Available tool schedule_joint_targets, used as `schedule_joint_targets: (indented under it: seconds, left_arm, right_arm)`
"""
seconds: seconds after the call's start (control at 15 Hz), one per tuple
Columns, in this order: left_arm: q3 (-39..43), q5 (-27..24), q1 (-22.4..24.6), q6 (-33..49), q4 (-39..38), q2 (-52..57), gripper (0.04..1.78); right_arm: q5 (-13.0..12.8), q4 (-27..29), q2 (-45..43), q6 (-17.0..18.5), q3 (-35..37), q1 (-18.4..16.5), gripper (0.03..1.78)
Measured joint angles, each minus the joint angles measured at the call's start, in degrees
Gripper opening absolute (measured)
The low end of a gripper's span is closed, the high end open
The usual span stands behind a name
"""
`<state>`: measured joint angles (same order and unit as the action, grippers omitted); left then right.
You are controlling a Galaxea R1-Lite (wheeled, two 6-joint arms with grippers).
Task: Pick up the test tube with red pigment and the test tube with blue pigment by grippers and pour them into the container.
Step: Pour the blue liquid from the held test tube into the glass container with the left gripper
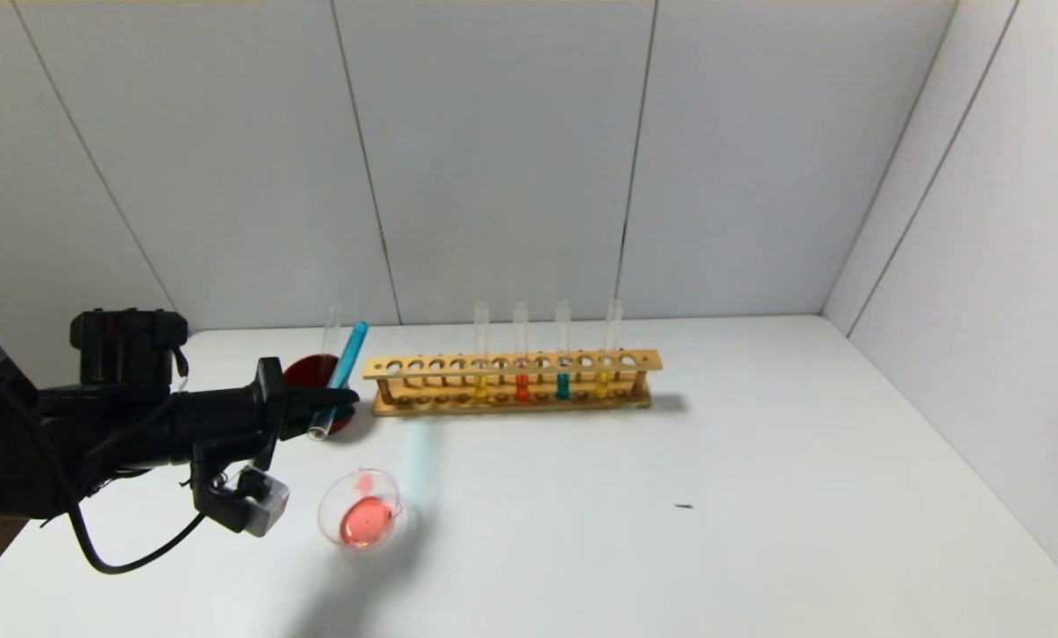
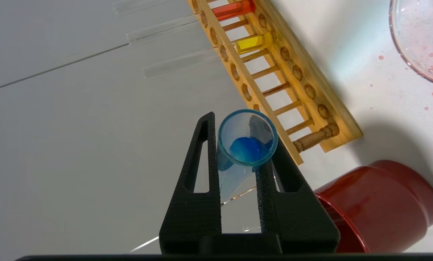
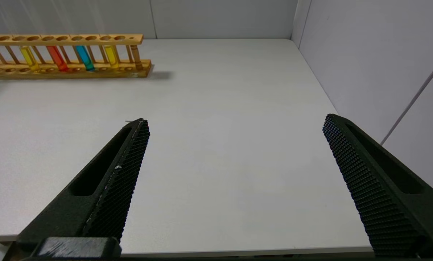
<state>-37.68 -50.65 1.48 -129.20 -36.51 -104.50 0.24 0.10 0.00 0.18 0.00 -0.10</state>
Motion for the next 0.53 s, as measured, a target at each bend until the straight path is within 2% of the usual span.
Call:
schedule_joint_targets:
  seconds: [0.53]
  left_arm:
    - [1.5, 2.5, -0.8, -2.9, -2.1, 0.0, 0.32]
  right_arm:
    - [0.0, 0.0, 0.0, 0.0, 0.0, 0.0, 1.75]
